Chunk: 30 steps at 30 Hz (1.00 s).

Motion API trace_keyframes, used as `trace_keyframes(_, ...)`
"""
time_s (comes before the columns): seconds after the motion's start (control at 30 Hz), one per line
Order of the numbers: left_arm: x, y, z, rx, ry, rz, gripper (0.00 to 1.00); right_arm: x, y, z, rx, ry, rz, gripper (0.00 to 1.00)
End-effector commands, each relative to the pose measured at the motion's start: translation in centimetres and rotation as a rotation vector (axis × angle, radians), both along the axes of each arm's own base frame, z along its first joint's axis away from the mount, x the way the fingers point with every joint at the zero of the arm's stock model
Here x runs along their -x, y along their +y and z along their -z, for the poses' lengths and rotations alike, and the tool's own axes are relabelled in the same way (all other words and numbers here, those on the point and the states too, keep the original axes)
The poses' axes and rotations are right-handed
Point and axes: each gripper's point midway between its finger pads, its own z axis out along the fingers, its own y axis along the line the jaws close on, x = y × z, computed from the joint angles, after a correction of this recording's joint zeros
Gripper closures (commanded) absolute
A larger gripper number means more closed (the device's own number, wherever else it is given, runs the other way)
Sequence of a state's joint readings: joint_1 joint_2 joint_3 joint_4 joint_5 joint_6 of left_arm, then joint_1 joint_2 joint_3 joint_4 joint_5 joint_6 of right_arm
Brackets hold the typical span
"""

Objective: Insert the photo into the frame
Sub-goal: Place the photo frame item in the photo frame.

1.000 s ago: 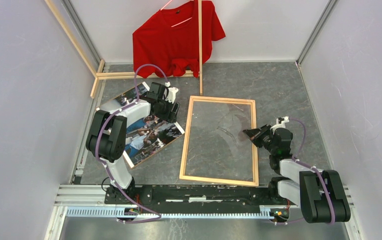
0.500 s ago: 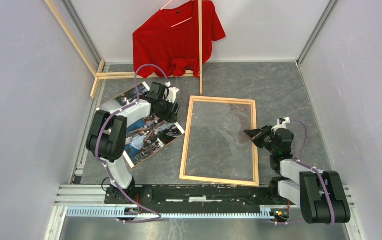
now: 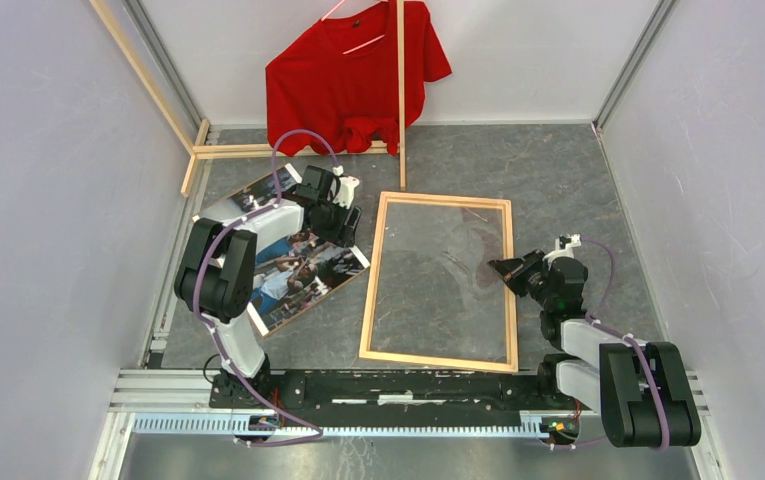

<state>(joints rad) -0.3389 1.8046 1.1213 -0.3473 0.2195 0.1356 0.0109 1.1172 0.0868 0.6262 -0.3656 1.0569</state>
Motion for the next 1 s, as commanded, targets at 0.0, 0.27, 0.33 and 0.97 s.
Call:
trace_keyframes(0.0, -1.55, -0.91, -1.32, 0.018, -0.06, 0.021, 0.28, -0.09, -0.19, -0.35, 0.016, -0.037, -0.002, 1.0)
trace_keyframes(0.27, -1.62, -1.06, -1.31, 0.018, -0.062, 0.024, 0.28, 0.04, -0.03, -0.28, 0.014, -0.034, -0.012, 1.0)
trace_keyframes(0.33, -1.48, -1.15, -1.16, 0.017, -0.057, 0.027, 0.28, -0.04, 0.05, -0.37, 0.006, -0.036, -0.014, 1.0)
trace_keyframes(0.97, -1.22, -1.61, -1.05, 0.011, -0.057, 0.038, 0.28, 0.01, -0.68, -0.63, 0.016, -0.046, 0.004, 1.0)
